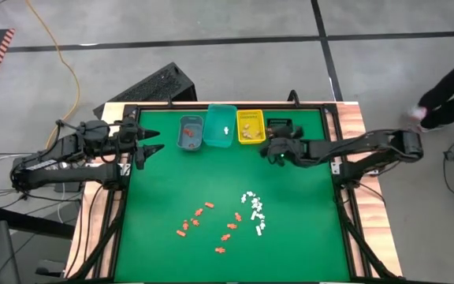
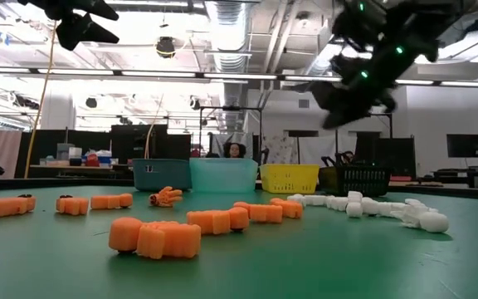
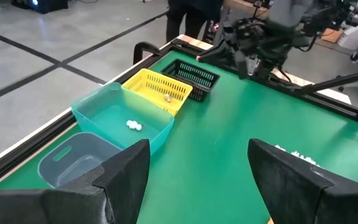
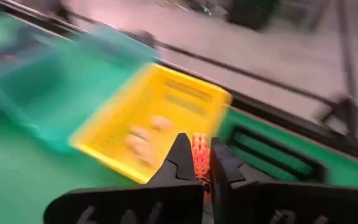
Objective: Sort Halloween decoration
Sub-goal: Put the orange skeleton toy into the black bin
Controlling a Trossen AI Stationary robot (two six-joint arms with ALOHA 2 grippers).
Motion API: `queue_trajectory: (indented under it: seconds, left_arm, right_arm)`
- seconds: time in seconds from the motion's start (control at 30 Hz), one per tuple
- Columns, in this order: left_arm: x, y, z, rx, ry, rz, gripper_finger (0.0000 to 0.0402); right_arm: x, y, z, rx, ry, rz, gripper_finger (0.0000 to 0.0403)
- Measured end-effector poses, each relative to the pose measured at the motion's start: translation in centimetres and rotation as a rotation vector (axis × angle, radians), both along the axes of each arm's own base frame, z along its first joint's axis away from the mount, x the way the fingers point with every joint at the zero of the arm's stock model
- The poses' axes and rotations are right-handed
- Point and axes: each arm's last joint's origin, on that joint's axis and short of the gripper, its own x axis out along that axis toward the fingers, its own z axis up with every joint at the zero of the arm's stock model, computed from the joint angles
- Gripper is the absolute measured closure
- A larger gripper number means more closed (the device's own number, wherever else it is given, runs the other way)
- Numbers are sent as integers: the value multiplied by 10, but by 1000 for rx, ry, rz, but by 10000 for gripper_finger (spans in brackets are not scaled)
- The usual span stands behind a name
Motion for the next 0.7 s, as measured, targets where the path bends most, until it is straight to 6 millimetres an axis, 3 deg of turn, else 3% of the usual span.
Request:
queue_trajectory:
  seconds: [0.2, 0.33, 0.7]
  left_arm:
    - [0, 0, 0, -12, -5, 11, 141]
    - [0, 1, 0, -13, -6, 33, 141]
    - [0, 1, 0, -40, -15, 39, 141]
  right_arm:
    - [-22, -14, -17, 89, 2, -160, 392]
    - [-24, -22, -23, 111, -23, -221, 382]
    - [-23, -36, -30, 172, -33, -235, 274]
